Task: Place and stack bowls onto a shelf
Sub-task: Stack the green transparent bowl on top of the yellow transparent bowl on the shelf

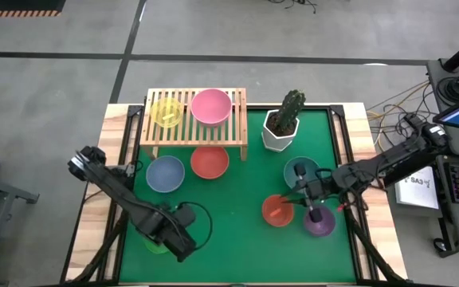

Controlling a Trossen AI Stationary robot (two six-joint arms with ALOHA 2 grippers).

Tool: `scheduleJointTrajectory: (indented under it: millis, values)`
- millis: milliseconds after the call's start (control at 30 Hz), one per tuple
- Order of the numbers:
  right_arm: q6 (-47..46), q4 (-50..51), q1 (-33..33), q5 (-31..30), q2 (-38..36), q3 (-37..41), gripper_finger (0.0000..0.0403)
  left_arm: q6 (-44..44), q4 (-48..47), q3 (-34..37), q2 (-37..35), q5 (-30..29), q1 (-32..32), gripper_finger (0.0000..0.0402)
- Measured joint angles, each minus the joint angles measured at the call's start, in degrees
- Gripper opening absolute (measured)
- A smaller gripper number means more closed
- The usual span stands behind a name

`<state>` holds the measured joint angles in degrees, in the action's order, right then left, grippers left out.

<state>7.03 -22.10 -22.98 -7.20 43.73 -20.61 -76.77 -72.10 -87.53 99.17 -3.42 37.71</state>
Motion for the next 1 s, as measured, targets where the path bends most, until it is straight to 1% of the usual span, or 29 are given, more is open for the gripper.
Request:
scheduleJointTrajectory:
  millis: [67,133,267,500,667,733,867,1000]
  values:
    - [-0.3,-1.1,0.0,-0.9,-1.3,1.4,0.0066,-4.1,0.0,0.3,1.3,2.6,0.0,0.0130]
    - [-0.3,-1.3,0.0,-1.9,-2.6,2.3,0.0066,-7.2,0.0,0.3,2.6,3.9,0.0,0.0130]
    - [-0.4,-1.3,0.0,-2.0,-4.4,3.0,0.0066,-10.6,0.0,0.3,5.1,4.5,0.1,0.0130]
    - [-0.6,-1.2,0.0,-2.0,-4.6,3.1,0.0066,-11.0,0.0,1.1,7.6,4.5,0.4,0.0129]
    - [-1.3,-1.2,0.0,-2.0,-4.6,3.1,0.0066,-12.6,0.4,4.3,7.6,4.5,1.5,0.0129]
    - [-1.6,-1.3,0.0,-2.0,-4.6,3.1,0.0066,-14.0,1.7,6.0,7.6,4.9,2.3,0.0129]
    - [-1.7,-1.3,0.0,-2.4,-4.6,3.1,0.0066,-15.4,8.0,9.2,7.6,6.7,3.5,0.0129]
    - [-2.0,-1.3,0.0,-3.6,-4.6,3.1,0.0066,-15.8,10.1,10.2,7.6,7.3,4.2,0.0129]
